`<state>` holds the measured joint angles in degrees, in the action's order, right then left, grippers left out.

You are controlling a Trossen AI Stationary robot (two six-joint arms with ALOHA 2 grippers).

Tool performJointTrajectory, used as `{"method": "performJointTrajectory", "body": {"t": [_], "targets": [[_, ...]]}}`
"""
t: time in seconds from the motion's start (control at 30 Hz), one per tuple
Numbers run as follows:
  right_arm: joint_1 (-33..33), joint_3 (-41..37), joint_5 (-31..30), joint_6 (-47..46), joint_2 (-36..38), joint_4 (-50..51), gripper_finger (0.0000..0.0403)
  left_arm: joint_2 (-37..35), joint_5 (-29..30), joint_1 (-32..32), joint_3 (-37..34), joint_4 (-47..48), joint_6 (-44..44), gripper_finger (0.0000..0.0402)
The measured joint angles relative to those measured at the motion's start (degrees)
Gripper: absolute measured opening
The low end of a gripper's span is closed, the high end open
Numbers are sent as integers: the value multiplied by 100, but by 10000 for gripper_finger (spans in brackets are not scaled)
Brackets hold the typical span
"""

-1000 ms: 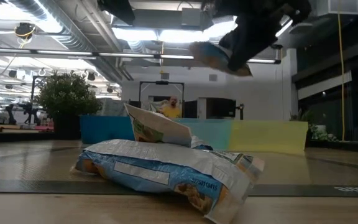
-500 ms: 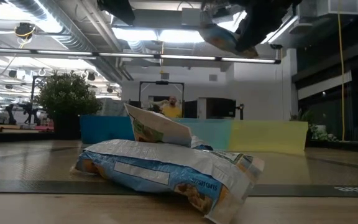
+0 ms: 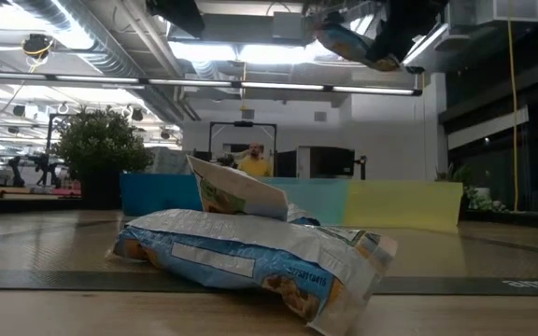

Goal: Pick and place Granola Bars by type
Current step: Put the right yellow granola bar into the yellow bin

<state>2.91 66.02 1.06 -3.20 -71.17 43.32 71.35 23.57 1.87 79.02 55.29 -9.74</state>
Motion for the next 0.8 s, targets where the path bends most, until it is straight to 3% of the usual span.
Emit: {"method": "performJointTrajectory", "body": {"t": [0.3,0.6,0.8], "targets": [[384,102,0,-282,272,463,64,0,77,0,0,-110,0,139],[1030,950,-69,-243,272,1372,64,0,153,1,0,-112,-12,139],[1515,1517,-472,-255,270,1821,64,0,224,0,0,-112,-20,139]]}}
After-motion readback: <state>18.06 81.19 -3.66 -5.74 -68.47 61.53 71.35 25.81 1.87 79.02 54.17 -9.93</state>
